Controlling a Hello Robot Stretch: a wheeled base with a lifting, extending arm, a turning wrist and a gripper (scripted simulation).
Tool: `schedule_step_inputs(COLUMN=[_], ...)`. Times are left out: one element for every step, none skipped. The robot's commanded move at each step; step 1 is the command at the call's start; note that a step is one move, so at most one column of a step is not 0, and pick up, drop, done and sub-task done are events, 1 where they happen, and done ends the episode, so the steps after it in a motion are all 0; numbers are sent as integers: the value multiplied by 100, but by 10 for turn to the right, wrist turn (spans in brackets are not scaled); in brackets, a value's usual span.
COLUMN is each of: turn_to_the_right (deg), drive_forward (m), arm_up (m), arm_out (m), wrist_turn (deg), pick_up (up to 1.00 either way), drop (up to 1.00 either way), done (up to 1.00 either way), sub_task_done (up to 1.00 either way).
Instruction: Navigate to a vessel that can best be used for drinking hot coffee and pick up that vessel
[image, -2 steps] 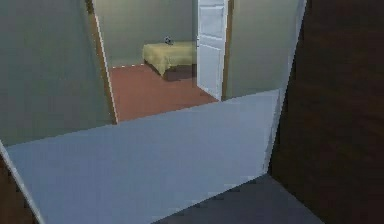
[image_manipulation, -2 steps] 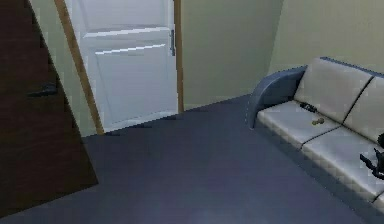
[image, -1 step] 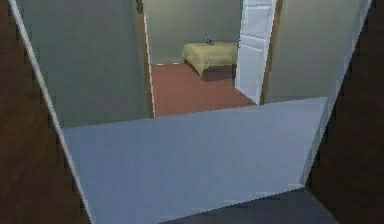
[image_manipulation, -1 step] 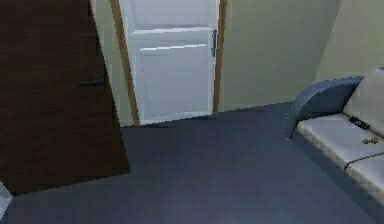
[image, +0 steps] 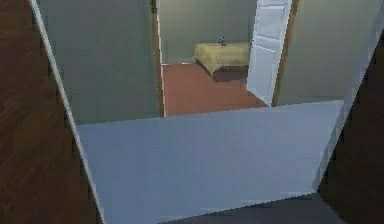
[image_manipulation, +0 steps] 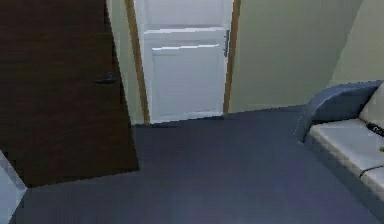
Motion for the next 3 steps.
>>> schedule_step_inputs(turn_to_the_right=[0,0,0], drive_forward=[100,100,55], arm_up=[0,0,0], arm_out=[0,0,0], wrist_turn=[0,0,0], pick_up=[0,0,0], drop=[0,0,0], done=[0,0,0], sub_task_done=[0,0,0])
